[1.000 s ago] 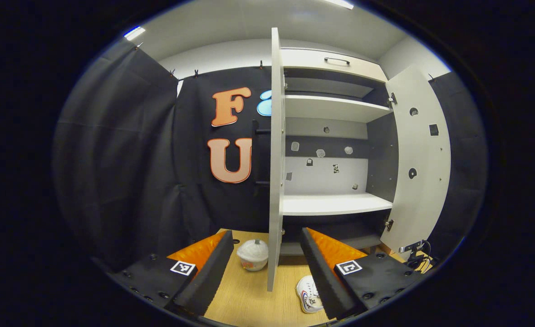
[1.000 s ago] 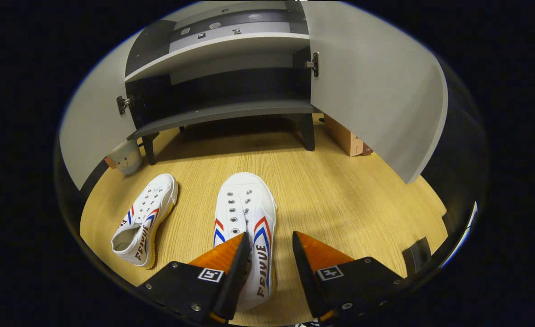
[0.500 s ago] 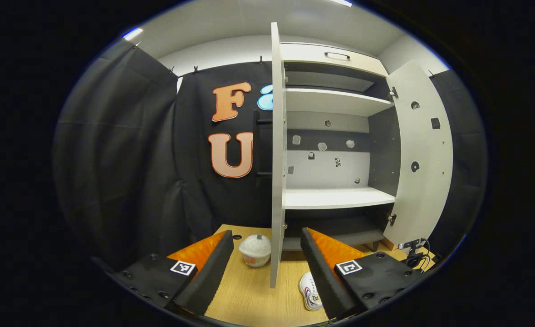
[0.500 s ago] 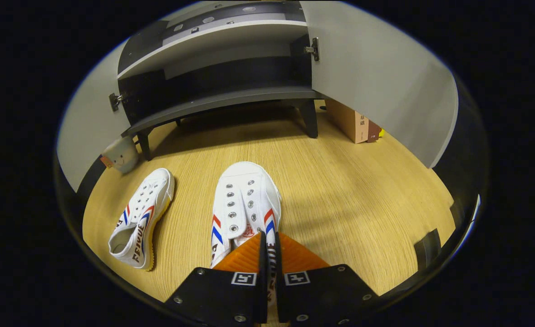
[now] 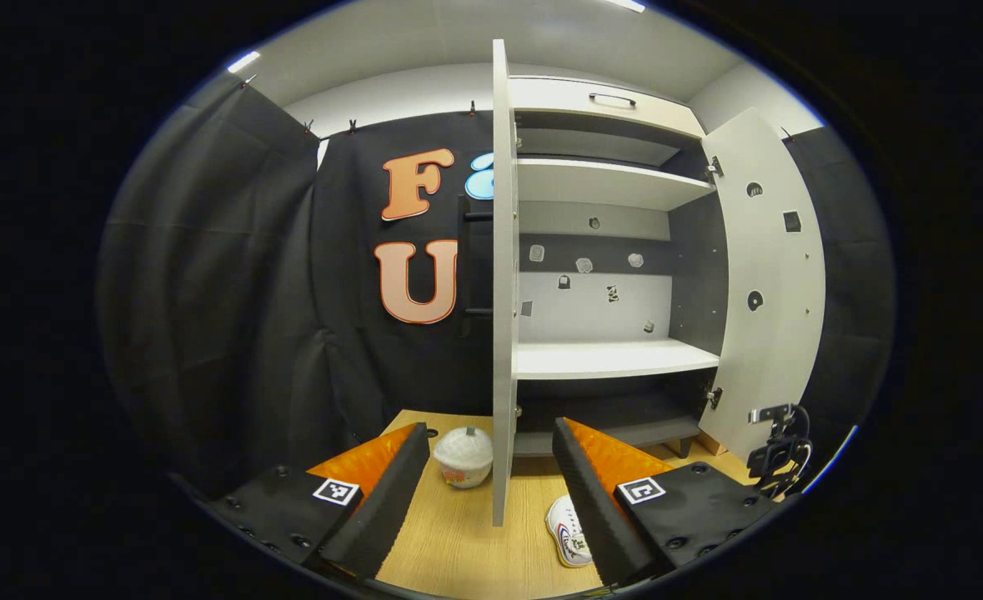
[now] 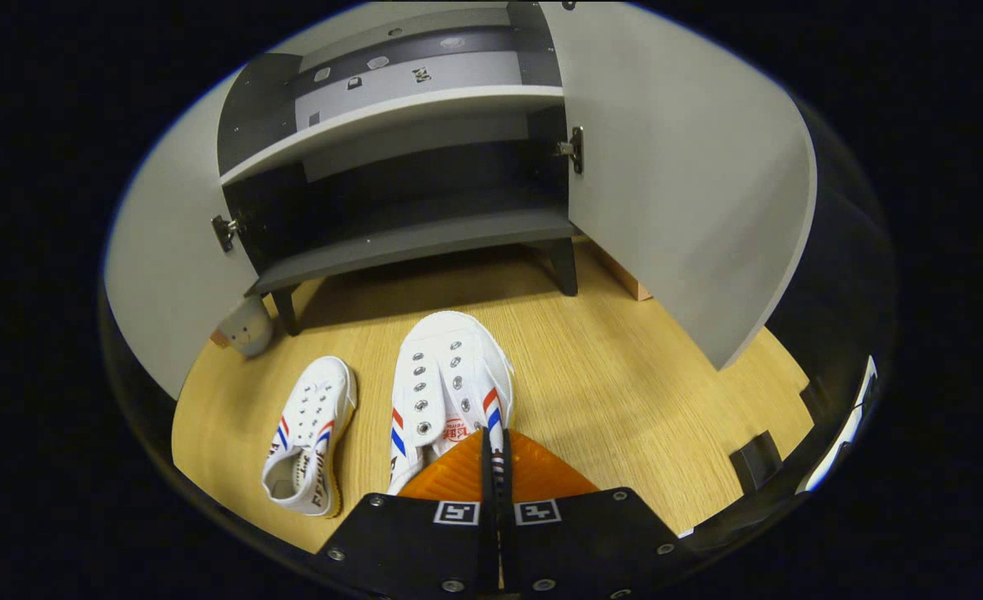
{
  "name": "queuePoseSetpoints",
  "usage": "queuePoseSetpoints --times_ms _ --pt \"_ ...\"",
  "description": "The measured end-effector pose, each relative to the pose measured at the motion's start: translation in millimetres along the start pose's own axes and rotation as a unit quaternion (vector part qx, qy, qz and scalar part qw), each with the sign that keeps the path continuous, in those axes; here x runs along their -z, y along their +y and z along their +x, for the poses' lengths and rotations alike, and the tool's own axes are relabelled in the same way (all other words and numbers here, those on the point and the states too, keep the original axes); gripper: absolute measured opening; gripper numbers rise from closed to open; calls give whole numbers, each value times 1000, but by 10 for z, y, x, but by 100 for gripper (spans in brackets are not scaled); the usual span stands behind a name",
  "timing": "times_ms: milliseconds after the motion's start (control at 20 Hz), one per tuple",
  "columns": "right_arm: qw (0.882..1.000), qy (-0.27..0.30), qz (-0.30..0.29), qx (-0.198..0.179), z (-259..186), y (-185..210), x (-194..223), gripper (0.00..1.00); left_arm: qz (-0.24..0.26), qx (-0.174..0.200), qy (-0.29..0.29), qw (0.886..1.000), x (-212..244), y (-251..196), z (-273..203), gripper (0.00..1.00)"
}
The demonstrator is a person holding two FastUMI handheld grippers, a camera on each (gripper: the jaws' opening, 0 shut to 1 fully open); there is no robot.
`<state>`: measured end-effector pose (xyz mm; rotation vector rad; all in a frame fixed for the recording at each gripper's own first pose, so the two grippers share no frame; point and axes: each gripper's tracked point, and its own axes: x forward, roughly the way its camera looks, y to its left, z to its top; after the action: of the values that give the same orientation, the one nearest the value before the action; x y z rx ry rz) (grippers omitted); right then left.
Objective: Grab one shoe with the right hand and put it into the shoe cabinet, grab the other shoe with the left hand and put it into the shoe cabinet; then close the right door with the right hand and the left door with the left hand.
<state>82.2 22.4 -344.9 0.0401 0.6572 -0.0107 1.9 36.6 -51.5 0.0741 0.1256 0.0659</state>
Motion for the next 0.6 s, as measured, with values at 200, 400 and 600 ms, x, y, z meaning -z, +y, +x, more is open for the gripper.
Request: queuePoseSetpoints --times_ms 200,400,600 --pt "999 -31 -10 -11 -350 147 -586 1 -4 8 -1 1000 22 -33 57 96" --pt "998 -65 -7 -24 -592 319 -1198 1 -9 10 1 1000 93 -28 114 97" --pt "994 -104 -9 -36 -832 463 -1844 1 -10 12 -1 1000 130 -35 162 97"
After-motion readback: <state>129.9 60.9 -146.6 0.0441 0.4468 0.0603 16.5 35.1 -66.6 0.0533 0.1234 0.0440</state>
